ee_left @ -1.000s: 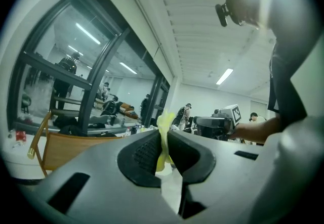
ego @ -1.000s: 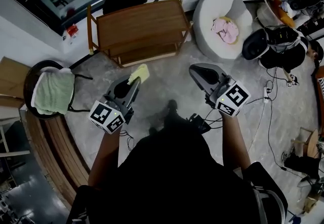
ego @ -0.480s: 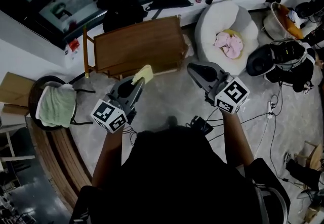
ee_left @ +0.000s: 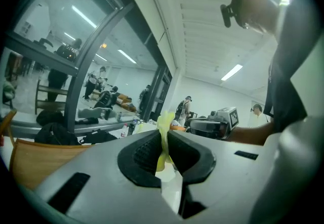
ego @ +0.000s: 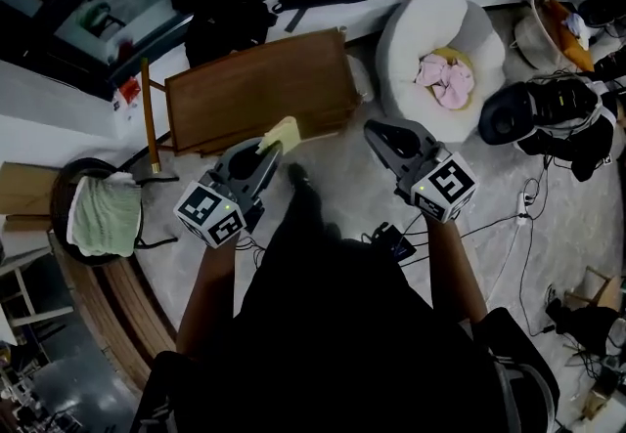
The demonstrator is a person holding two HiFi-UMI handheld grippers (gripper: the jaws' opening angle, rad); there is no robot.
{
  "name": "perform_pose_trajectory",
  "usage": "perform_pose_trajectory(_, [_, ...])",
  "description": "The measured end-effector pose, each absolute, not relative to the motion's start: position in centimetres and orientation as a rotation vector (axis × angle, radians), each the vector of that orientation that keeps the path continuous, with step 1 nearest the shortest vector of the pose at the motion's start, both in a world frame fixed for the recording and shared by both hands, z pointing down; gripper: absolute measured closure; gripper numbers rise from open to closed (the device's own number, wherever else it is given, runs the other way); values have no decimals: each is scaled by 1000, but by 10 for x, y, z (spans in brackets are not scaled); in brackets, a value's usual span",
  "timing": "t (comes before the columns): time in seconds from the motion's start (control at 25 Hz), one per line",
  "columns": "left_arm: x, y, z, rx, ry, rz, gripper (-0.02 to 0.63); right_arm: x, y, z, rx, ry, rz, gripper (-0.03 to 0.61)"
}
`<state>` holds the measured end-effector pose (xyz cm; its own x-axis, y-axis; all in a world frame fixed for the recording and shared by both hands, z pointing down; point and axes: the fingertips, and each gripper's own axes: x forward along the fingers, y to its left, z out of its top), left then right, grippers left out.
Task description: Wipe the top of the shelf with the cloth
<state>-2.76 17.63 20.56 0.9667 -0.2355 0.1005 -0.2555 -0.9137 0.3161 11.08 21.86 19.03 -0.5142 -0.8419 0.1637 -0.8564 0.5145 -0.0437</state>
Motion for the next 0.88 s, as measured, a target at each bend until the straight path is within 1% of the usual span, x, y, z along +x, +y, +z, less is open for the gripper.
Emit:
perform_pose_trajectory(0.16, [-2,130,222,2749,-300,110,586,126,172,198,1488,-2603,229,551])
perform_pose_trajectory(0.36, [22,82,227,2707,-193,110,586,137,114,209,1544,-2575,381,551])
perform_pose_trajectory(0.68, [60,13,245,2574,-63,53,586,163,37,208,1557,-2489,384,551])
perform_pose_trajectory(0.88, [85,-11,266,2497,-104,57,586,175,12,225,1492,-2485,428,551])
